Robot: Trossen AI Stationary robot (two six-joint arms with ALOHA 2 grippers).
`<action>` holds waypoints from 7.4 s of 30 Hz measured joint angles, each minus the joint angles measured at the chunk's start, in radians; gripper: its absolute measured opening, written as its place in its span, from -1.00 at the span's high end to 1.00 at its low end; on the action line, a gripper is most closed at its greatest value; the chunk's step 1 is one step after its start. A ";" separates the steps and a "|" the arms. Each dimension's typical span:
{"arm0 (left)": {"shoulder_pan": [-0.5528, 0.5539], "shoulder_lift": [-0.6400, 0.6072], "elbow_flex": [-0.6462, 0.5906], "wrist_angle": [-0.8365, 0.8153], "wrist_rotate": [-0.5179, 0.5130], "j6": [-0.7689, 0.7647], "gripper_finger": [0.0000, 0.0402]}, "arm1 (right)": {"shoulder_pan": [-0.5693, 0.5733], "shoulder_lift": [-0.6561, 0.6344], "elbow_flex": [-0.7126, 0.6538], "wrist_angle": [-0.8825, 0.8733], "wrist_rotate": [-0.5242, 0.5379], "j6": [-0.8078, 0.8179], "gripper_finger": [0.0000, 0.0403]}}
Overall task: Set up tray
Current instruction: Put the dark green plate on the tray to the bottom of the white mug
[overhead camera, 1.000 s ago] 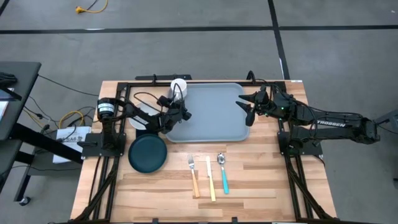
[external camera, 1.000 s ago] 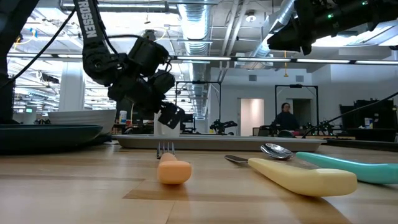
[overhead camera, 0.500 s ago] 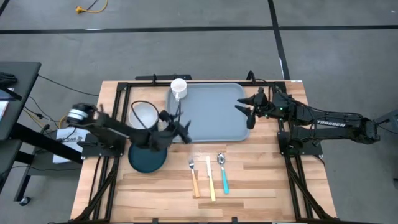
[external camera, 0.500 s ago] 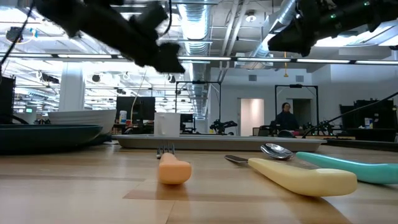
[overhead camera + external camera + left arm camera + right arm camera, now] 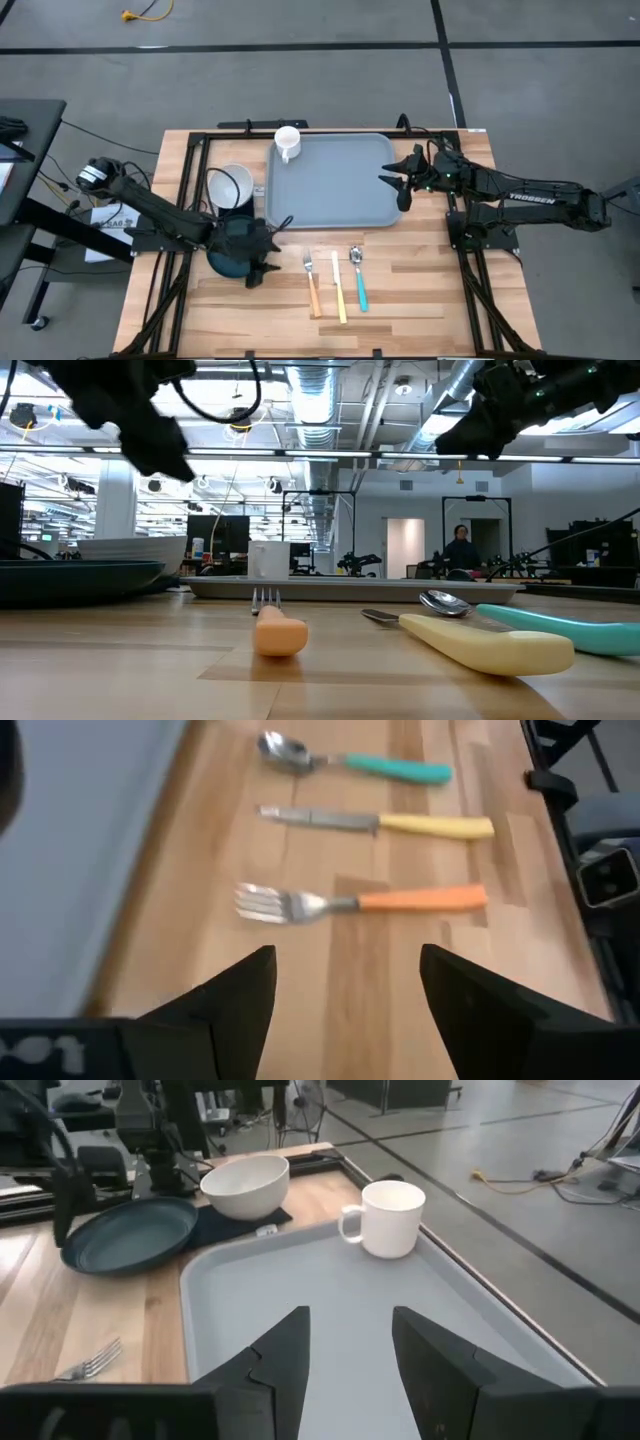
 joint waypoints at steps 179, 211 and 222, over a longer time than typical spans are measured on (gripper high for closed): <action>-0.213 0.440 0.388 -0.283 -0.003 -0.125 -0.19 | 0.144 0.000 -0.001 0.005 0.008 0.027 0.34; -0.199 0.548 0.387 -0.455 0.085 -0.152 -0.10 | 0.145 0.000 -0.001 -0.010 0.007 0.035 0.34; -0.197 0.602 0.424 -0.479 0.142 -0.134 0.25 | 0.144 0.041 -0.001 0.000 0.007 0.035 0.34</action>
